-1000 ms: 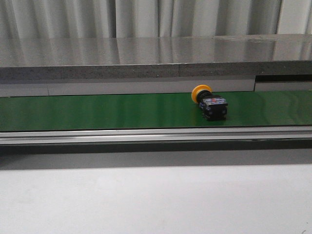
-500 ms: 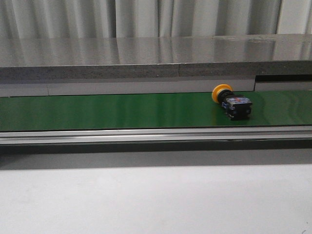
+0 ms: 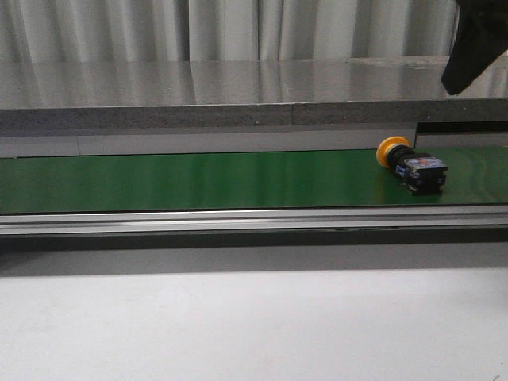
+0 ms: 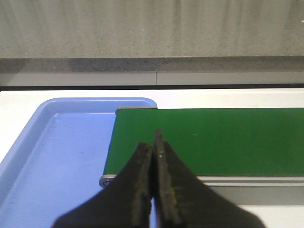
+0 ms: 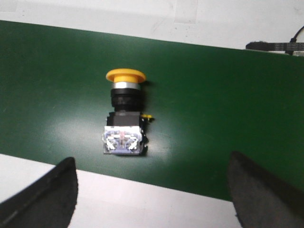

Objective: Move button from left to right
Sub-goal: 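Lower the right gripper onto the button at the belt's end and close it, then lift the button with the right gripper and lower it into the green tray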

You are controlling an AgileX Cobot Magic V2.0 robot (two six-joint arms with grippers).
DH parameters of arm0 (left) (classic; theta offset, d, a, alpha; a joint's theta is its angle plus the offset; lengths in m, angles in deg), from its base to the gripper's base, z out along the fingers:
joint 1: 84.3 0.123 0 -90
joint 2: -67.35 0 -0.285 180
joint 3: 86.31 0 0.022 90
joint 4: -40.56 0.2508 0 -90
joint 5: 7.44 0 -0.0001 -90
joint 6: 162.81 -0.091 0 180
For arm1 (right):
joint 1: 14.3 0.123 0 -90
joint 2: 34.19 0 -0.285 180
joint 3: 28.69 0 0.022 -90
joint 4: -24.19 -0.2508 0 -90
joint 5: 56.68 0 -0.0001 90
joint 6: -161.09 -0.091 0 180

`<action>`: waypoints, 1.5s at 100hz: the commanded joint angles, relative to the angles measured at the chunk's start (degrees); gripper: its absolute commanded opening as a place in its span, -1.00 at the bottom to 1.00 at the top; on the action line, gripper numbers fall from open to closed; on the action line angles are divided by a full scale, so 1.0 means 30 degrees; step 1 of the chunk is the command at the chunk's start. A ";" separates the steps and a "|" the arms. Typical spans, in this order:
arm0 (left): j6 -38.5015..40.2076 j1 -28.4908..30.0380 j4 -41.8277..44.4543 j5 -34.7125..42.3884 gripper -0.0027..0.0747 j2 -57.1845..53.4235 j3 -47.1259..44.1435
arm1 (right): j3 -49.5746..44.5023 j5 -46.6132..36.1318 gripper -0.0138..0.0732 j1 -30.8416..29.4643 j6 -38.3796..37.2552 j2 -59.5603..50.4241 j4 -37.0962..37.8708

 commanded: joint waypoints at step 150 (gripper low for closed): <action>0.0027 -0.0089 -0.0202 0.1562 -0.98 0.0106 0.0483 | 0.4636 0.2109 -0.14 -0.1536 0.0019 0.4338 0.2293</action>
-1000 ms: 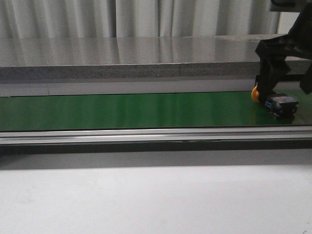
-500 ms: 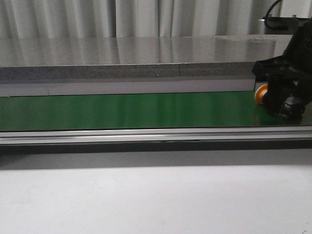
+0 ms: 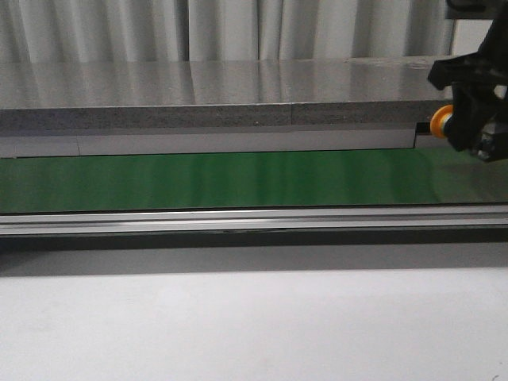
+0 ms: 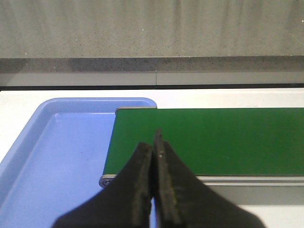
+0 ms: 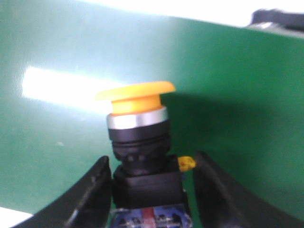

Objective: Move button from left to right
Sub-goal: 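Lift the button with the right gripper and lower it into the green tray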

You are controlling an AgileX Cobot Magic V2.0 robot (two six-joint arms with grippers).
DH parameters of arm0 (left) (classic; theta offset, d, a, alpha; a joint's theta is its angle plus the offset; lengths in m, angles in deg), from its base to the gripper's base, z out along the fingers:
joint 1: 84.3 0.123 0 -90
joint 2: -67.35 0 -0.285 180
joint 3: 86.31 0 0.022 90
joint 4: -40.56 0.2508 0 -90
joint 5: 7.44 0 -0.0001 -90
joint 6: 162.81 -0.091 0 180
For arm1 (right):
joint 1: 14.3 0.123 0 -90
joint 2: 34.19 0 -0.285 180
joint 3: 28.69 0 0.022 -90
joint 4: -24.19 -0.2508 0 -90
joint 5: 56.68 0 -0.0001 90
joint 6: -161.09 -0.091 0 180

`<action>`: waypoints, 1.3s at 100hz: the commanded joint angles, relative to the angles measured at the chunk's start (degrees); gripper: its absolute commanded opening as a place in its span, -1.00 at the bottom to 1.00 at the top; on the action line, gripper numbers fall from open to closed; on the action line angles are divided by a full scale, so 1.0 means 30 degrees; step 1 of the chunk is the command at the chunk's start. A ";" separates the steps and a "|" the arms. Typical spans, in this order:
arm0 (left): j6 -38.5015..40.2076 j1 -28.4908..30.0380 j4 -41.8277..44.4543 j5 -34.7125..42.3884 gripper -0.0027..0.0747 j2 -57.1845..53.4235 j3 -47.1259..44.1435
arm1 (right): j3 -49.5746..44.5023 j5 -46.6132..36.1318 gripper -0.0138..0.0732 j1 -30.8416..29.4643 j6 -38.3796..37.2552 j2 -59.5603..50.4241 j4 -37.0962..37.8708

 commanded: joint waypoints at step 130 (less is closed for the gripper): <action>0.0027 -0.0089 -0.0202 0.1562 -0.98 0.0106 0.0511 | 0.2198 -0.1983 -0.14 -0.9271 0.2080 0.3122 0.1570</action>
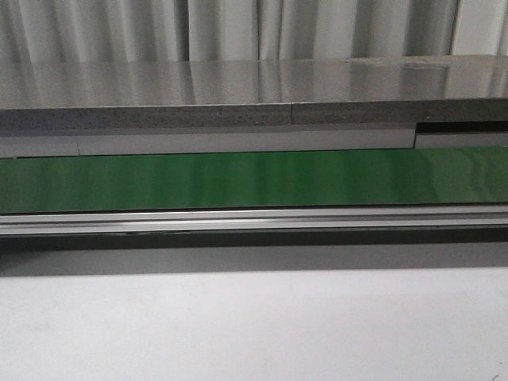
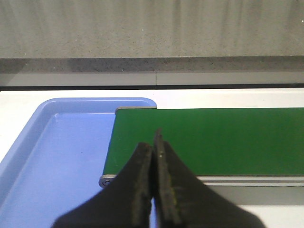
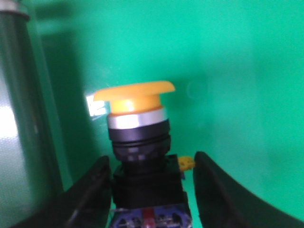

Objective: Move button from left to right
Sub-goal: 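Lift the button with the right gripper and lower it into the green tray, then open the right gripper to release the button and raise it away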

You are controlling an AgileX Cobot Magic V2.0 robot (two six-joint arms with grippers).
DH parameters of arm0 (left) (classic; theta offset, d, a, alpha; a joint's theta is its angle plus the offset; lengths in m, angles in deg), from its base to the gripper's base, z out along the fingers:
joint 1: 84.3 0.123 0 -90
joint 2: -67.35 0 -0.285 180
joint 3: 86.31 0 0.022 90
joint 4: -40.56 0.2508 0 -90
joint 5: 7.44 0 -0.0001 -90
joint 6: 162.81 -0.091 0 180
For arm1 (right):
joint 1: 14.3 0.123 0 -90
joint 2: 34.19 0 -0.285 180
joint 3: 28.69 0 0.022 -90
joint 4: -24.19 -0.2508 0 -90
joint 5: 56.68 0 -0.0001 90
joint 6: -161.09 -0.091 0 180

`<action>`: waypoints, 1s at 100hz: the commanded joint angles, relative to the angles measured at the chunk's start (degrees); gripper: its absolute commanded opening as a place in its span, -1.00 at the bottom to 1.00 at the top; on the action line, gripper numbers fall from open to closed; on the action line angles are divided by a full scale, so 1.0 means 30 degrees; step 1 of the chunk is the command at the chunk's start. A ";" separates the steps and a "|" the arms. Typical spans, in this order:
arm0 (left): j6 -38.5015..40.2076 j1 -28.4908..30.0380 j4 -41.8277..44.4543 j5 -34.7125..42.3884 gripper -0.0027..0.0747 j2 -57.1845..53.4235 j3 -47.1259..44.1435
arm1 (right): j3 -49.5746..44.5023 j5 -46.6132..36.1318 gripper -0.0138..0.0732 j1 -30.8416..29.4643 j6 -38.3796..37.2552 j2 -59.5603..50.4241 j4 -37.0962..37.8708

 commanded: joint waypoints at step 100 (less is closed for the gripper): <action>0.0027 -0.0089 -0.0202 0.1562 -0.98 0.0106 0.0511 | 0.0603 -0.0834 0.52 -0.0074 0.1778 -0.0007 -0.1562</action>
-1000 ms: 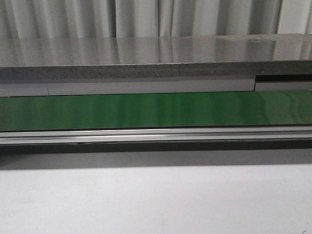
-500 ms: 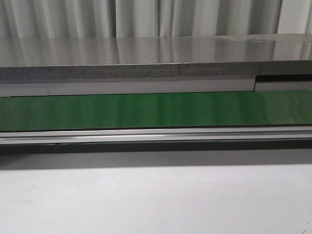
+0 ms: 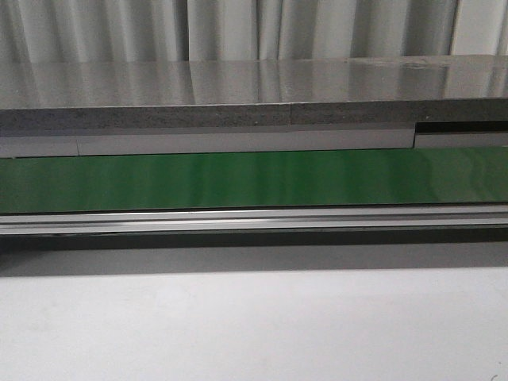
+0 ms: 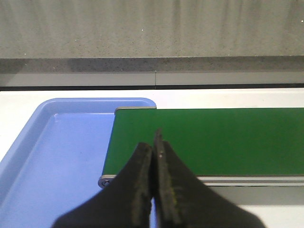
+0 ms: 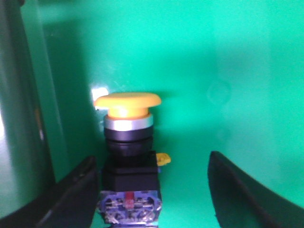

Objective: Move button from left to right
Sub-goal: 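Open the right gripper to release the button and raise it away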

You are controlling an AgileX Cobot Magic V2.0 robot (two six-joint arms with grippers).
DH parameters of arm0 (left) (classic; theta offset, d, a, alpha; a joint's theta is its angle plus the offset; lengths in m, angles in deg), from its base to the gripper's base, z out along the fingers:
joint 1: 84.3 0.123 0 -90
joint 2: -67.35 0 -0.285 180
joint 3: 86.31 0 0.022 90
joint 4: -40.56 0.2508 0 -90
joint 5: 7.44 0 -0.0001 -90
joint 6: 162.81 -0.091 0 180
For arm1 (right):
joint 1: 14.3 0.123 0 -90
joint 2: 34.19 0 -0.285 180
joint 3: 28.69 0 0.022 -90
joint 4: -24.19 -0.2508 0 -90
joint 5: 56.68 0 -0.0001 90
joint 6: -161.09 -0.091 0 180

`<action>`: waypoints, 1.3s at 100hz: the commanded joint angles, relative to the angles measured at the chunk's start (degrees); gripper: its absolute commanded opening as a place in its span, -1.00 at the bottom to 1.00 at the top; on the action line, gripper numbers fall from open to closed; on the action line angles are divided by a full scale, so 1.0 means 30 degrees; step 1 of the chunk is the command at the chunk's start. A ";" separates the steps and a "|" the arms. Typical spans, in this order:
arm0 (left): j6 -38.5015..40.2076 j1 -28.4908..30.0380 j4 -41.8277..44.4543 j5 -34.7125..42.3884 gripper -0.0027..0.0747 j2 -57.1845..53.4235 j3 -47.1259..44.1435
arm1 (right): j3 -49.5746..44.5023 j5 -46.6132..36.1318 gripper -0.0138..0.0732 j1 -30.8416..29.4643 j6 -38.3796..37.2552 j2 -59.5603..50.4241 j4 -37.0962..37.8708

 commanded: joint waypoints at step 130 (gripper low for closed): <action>0.0027 -0.0089 -0.0202 0.1562 -0.98 0.0106 0.0511 | -0.1013 -0.1347 0.51 0.7763 0.0101 -1.0060 -0.2300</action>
